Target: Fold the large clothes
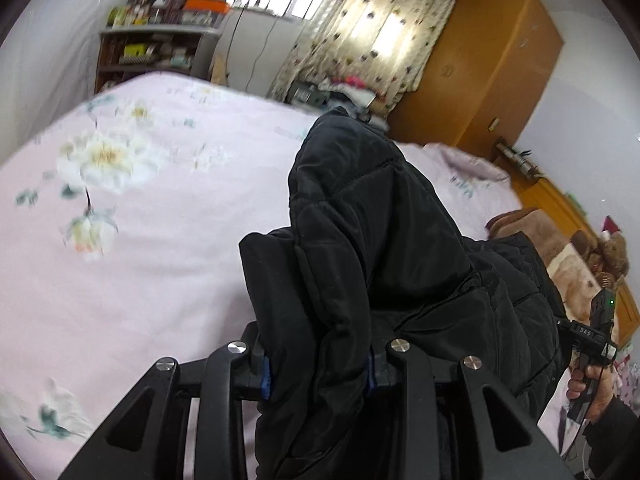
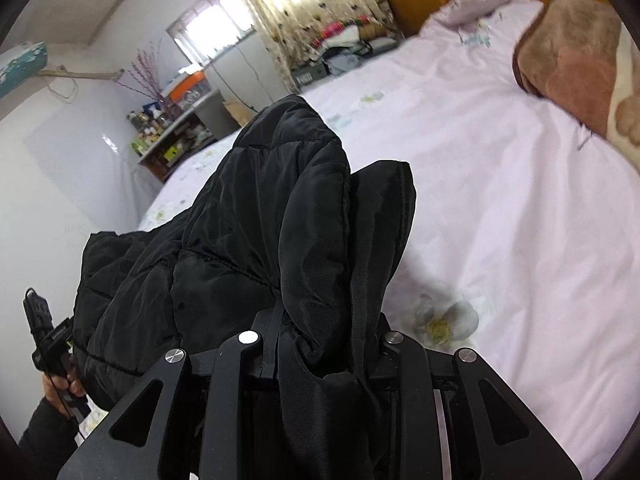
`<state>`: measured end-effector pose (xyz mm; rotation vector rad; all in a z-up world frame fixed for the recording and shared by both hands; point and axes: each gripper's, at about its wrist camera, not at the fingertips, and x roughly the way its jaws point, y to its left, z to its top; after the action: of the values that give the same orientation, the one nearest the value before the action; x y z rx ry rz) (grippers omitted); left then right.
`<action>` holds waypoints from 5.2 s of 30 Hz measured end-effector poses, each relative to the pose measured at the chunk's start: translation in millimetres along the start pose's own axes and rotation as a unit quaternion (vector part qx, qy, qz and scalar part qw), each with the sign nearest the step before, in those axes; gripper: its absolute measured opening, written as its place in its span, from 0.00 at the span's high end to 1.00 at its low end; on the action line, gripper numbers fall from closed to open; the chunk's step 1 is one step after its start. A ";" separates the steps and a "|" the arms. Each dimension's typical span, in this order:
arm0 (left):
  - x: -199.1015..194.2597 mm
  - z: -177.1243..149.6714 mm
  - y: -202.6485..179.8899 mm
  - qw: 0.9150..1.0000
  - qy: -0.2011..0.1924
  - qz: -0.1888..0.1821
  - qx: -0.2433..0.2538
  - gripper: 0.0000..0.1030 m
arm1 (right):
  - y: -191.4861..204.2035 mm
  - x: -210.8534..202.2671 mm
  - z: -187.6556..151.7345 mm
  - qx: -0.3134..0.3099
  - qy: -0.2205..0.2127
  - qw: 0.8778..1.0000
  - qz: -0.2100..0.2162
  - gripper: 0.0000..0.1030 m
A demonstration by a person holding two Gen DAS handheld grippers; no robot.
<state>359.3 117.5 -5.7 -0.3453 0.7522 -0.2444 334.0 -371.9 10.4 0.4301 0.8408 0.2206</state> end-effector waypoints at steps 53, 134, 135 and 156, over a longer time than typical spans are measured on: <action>-214.8 -173.4 -97.1 0.993 0.007 0.088 0.081 0.42 | 147.5 -183.4 -199.8 -0.114 -0.044 0.984 -0.133 0.46; -238.8 -236.4 -126.1 0.986 0.044 0.109 0.116 0.39 | 184.9 -209.6 -283.5 -0.174 -0.024 0.974 -0.145 0.46; -238.9 -236.5 -126.0 0.986 0.044 0.108 0.117 0.39 | 184.9 -209.7 -283.7 -0.174 -0.024 0.974 -0.144 0.46; -234.9 -240.5 -125.1 0.986 0.052 0.102 0.121 0.39 | 184.4 -210.4 -283.0 -0.174 -0.024 0.974 -0.145 0.46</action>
<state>13.0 29.8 26.3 -0.0245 0.8443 -0.1585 -21.5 -202.8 68.4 -0.0186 0.7876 0.0832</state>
